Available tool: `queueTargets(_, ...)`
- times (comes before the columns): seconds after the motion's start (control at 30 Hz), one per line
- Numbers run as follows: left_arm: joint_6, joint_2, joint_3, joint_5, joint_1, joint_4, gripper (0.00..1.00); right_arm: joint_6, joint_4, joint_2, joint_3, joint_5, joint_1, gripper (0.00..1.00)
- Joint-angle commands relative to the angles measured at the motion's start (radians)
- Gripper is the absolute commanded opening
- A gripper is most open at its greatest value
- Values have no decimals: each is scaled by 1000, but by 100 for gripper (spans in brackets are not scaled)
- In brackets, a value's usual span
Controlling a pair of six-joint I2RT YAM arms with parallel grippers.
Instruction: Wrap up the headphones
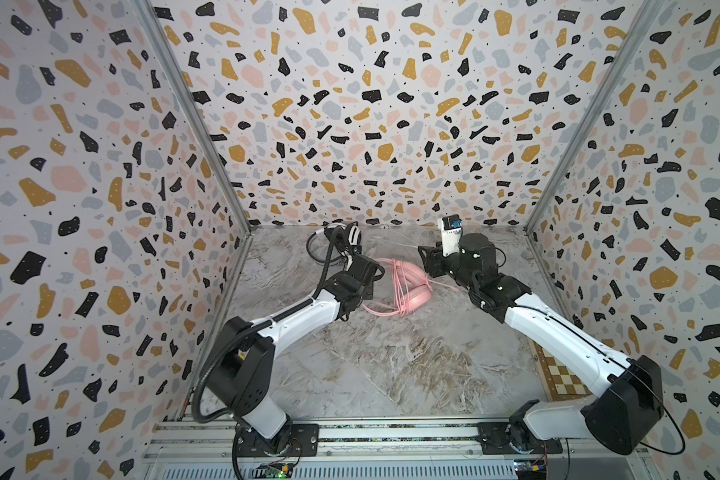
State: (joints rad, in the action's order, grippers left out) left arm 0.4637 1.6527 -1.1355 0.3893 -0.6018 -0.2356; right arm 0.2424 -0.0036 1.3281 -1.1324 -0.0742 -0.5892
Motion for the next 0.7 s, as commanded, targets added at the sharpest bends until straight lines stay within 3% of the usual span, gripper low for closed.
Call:
queueTargets(0.0,54,40,-72,-72,29,150,0,23,48,-34,31,22,0,57)
queueTargets(0.23,83,215,-207,-129,85,189,0,43,77,-78,188,53,1,57)
queueTargets(0.37,126,318,-302,-216,128,204,0,47,83,-118,253,54,5,57)
queueTargets(0.67,167,483,-468,-252,166,194,2,54,102,-177,336,46,12,57)
